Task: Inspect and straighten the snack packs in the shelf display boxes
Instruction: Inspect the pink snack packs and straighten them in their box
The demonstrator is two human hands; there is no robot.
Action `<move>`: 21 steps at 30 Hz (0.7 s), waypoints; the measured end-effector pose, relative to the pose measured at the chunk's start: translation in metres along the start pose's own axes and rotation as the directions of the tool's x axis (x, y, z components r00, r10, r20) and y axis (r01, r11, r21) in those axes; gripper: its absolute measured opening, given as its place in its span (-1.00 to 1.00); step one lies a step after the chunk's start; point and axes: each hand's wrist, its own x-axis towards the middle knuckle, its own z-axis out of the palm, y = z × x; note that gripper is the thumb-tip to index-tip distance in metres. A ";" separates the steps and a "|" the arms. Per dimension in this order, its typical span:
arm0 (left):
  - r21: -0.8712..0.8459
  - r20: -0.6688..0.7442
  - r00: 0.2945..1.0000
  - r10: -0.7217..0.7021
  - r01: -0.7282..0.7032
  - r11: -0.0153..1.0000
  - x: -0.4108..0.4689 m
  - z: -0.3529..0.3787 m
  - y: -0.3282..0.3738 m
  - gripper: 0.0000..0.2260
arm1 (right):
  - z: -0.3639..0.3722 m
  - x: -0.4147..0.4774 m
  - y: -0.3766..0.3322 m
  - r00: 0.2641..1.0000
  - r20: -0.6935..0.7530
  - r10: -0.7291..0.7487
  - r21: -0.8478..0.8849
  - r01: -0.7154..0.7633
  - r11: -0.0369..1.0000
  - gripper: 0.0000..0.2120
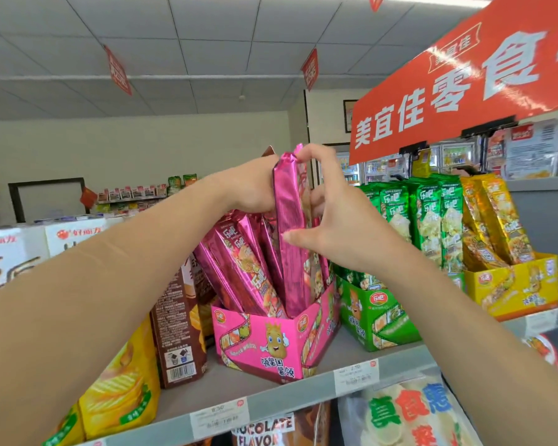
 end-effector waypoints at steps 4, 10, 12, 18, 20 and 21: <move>-0.194 -0.018 0.997 -0.072 0.067 0.979 -0.002 -0.006 -0.005 -0.74 | 0.004 -0.001 0.010 0.999 0.051 0.010 -0.166 -0.001 0.986 -0.10; -0.068 -0.126 0.987 -0.101 0.093 0.993 -0.012 -0.001 -0.004 -0.76 | -0.003 0.007 0.006 0.987 0.133 -0.094 -0.400 0.140 0.906 -0.14; 0.044 -0.154 0.986 -0.058 0.066 0.997 -0.021 -0.005 0.001 -0.84 | -0.007 0.015 0.001 0.974 0.172 -0.147 -0.366 0.202 0.908 -0.33; 0.505 -0.169 0.979 -0.114 0.186 0.843 -0.057 -0.014 0.001 -0.60 | -0.007 0.028 0.003 0.934 0.356 -0.033 -0.397 0.183 0.899 -0.28; 0.536 -0.096 0.972 -0.213 0.231 0.812 -0.069 -0.013 0.001 -0.46 | -0.005 0.029 0.004 0.922 0.386 -0.010 -0.439 0.193 0.878 -0.24; 0.532 -0.069 0.970 -0.232 0.232 0.814 -0.073 -0.010 0.001 -0.43 | -0.003 0.031 0.003 0.916 0.400 -0.009 -0.457 0.208 0.865 -0.23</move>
